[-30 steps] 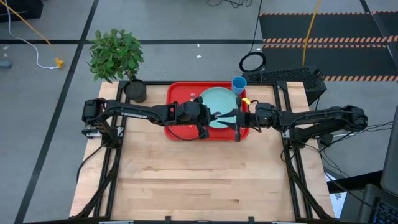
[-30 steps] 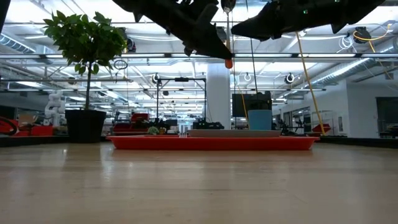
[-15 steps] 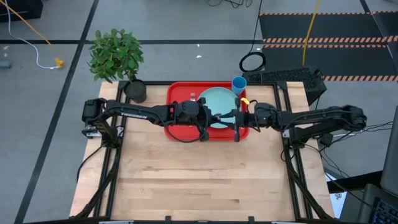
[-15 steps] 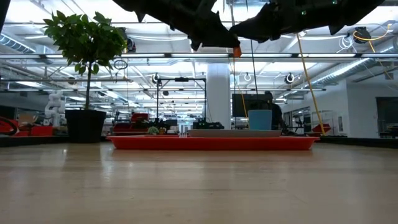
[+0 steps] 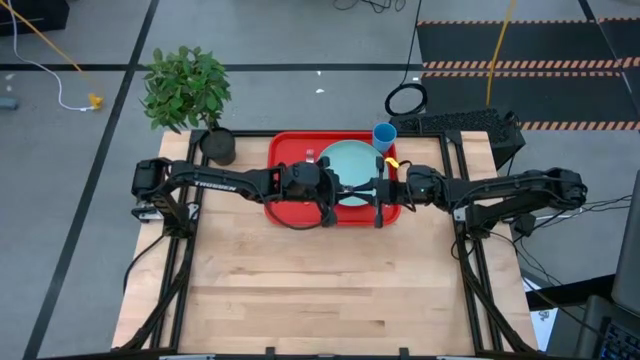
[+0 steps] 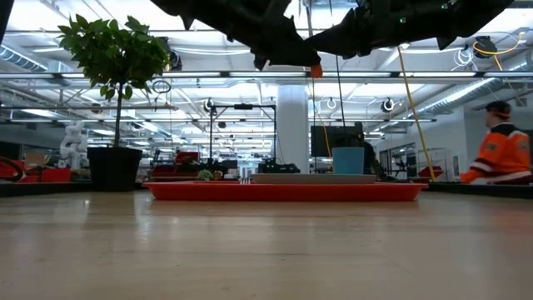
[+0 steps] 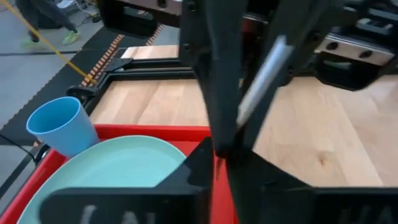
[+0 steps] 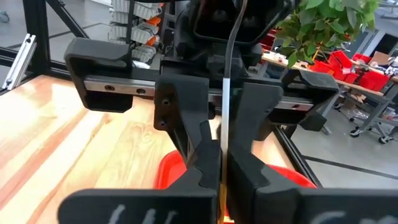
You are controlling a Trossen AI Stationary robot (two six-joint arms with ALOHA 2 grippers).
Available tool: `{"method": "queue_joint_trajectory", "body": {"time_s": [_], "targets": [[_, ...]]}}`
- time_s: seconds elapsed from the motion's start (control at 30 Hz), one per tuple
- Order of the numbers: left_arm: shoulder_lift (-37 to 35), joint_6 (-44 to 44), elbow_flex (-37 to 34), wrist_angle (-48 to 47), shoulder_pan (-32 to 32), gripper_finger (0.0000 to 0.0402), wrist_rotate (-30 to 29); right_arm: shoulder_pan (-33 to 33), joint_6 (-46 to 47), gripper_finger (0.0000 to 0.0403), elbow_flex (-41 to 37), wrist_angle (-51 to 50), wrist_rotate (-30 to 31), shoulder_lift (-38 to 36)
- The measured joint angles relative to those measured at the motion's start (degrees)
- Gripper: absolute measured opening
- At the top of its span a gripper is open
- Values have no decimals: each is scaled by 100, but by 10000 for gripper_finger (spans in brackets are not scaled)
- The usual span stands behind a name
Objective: Pick and place plate/cup/fork/spoon on tray
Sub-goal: Put the orange spoon on the orange serving tray to the left of the orange fork
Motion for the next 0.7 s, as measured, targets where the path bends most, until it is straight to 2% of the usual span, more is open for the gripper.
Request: {"method": "queue_joint_trajectory", "body": {"time_s": [0.17,0.3,0.5,0.7], "targets": [[-45,-193,0,-6,8,113,-262,2,-13,2,0,-2,319,-21],[-203,-344,13,-209,4,144,-497,4,-43,1,0,-133,885,-149],[-464,-586,2,-541,-25,153,-1049,4,-227,1,-2,-404,1800,-315],[-438,-398,9,113,-136,154,-1485,6,-358,1,-4,-496,2626,-315]]}}
